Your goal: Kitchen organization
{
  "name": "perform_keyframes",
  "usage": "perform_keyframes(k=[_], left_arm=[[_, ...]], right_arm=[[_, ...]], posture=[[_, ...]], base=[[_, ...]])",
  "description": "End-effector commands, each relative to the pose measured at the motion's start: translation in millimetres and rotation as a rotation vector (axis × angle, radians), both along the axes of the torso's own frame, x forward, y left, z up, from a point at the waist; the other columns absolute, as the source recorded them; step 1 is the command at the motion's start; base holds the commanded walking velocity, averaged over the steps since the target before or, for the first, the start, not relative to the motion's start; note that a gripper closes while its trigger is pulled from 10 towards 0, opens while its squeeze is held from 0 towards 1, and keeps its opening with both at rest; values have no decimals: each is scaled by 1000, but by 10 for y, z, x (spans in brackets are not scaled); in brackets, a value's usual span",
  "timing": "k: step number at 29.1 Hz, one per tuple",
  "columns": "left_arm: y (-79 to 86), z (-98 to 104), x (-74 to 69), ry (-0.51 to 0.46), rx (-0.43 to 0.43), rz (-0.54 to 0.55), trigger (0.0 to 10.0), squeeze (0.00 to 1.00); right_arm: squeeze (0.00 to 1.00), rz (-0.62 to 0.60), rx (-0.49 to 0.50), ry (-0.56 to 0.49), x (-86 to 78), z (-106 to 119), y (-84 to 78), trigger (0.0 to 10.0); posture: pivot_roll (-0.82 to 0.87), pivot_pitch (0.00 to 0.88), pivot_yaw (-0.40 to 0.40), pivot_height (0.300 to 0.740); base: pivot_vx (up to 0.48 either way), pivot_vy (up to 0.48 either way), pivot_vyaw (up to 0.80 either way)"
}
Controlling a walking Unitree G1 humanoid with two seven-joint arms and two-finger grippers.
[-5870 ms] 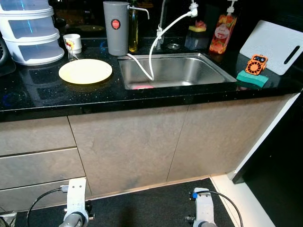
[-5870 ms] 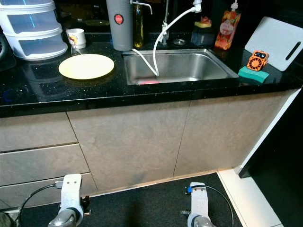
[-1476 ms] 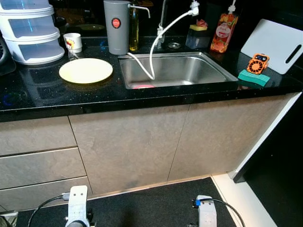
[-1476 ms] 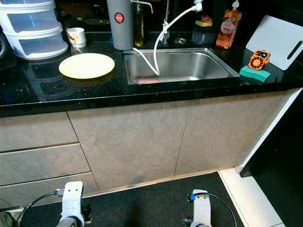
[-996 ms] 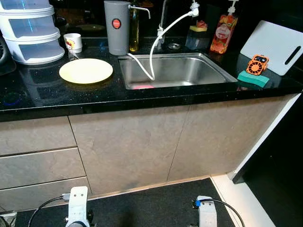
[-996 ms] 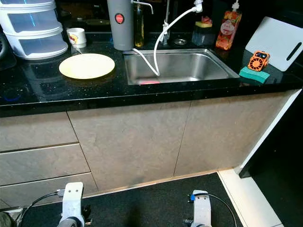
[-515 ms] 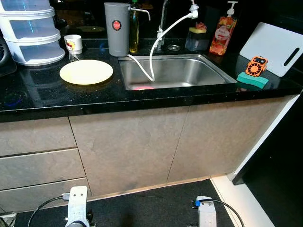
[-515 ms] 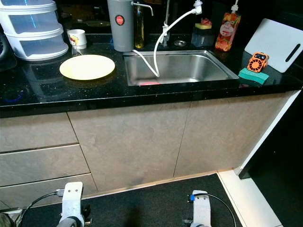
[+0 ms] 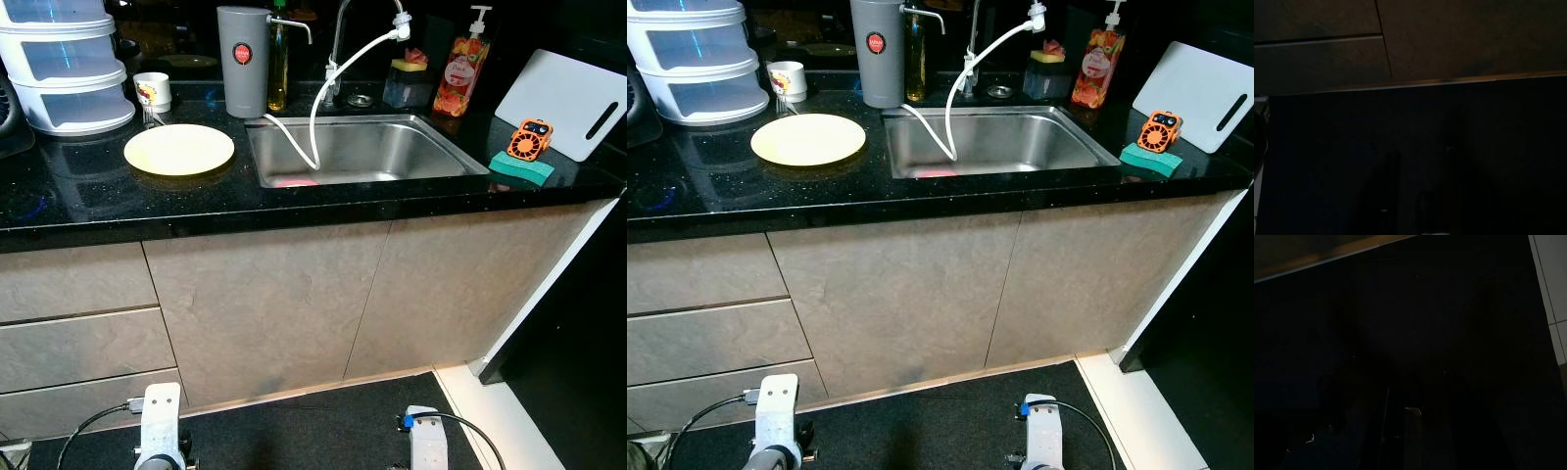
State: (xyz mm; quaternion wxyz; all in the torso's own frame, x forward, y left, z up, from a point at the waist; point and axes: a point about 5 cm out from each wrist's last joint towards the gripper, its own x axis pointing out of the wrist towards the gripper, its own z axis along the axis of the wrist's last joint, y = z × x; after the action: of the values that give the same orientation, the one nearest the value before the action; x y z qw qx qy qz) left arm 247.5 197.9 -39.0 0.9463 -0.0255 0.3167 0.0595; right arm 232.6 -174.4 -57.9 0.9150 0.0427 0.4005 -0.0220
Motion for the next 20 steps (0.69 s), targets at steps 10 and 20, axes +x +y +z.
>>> perform_keyframes(k=[10,20], left_arm=[[-75,-12,12,9,-36,-9,10000,1000],[-74,-29,-3,20,-69,4,0,1000]], right_arm=[[1000,-3,38,16,58,21,96,10000],[816,2,28,21,66,27,79,10000]], posture=[[54,73,-30,740],[56,78,-31,740]], base=[[0,0,0],[0,0,0]])
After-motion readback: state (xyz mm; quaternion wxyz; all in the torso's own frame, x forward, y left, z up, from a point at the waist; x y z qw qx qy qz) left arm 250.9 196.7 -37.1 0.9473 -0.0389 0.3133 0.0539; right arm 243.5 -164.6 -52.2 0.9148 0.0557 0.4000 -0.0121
